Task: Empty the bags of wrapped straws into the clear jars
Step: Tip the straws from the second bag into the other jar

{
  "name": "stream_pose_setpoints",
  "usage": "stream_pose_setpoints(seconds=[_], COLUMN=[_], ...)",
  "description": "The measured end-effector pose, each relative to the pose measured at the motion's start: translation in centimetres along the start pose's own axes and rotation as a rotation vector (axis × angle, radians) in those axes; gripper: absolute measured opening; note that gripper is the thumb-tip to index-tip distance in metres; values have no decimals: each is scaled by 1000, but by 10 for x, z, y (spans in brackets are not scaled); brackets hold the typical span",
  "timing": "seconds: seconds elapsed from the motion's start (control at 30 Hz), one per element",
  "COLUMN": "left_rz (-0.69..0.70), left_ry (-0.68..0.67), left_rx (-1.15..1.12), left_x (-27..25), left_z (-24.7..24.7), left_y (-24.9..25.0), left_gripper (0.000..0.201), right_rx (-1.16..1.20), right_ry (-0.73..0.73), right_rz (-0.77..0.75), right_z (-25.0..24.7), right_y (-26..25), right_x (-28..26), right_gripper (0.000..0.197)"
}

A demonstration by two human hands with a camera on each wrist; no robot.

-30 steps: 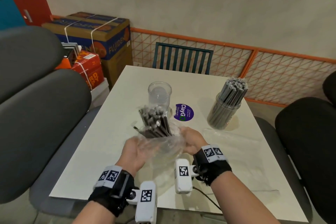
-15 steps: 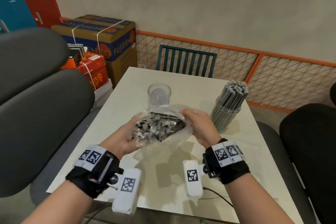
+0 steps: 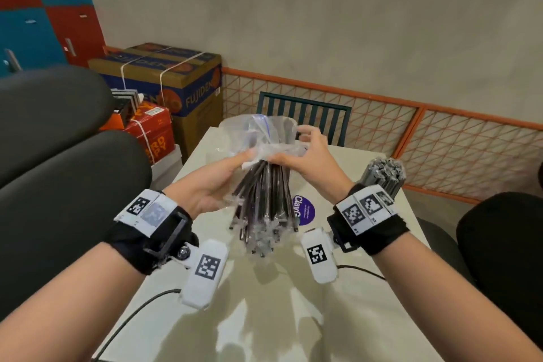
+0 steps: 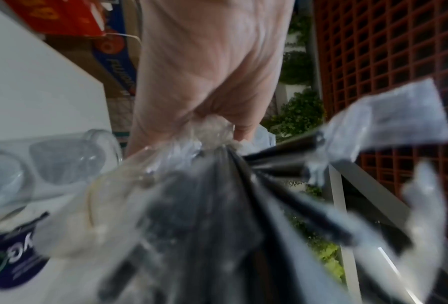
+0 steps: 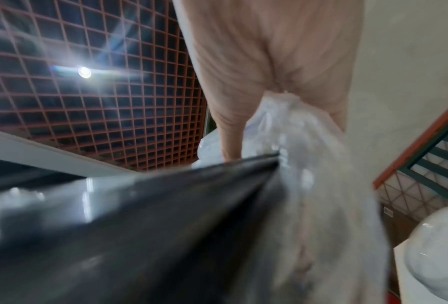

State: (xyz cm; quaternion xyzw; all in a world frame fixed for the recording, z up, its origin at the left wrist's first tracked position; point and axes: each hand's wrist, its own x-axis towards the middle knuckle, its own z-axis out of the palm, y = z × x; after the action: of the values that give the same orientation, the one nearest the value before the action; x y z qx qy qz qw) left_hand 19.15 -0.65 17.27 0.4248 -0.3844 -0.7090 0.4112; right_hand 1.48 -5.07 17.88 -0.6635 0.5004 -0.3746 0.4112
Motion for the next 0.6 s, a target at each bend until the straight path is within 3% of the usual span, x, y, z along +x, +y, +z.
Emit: stream_pose_setpoints(seconds=[0.07,0.1,0.17,0.23,0.3,0.4,0.47,0.6], left_rz=[86,126,199,256,269,308,329,407], left_ry=[-24,-29,-33,-30,1,-26,-47,0], left_rx=[77,97,167,298,365,358,321,219], left_x=[12,20,38,58,75,101,117,141], left_z=[-5,-8,-17,-26,-32,-38,-43,-45], left_y=[12,19,30,42,54,66,68,60], left_gripper=[25,28,37,47,62,77,78,70], right_rx=[6,88,254,252,193,257,268,336], right_ry=[-44,-118,-314,-431,-397,-279,-224,-115], right_rz=[67,98,108,45,-16,-31,-64,-112], right_z=[-5,-7,-12,-11,-8,-3,0,14], right_y=[-7,-13,-22,-34,-37,-34,-30,-15], right_x=[21,30,48,63,77,102,112,127], right_gripper=[114,116,94,57,47,78,89,83])
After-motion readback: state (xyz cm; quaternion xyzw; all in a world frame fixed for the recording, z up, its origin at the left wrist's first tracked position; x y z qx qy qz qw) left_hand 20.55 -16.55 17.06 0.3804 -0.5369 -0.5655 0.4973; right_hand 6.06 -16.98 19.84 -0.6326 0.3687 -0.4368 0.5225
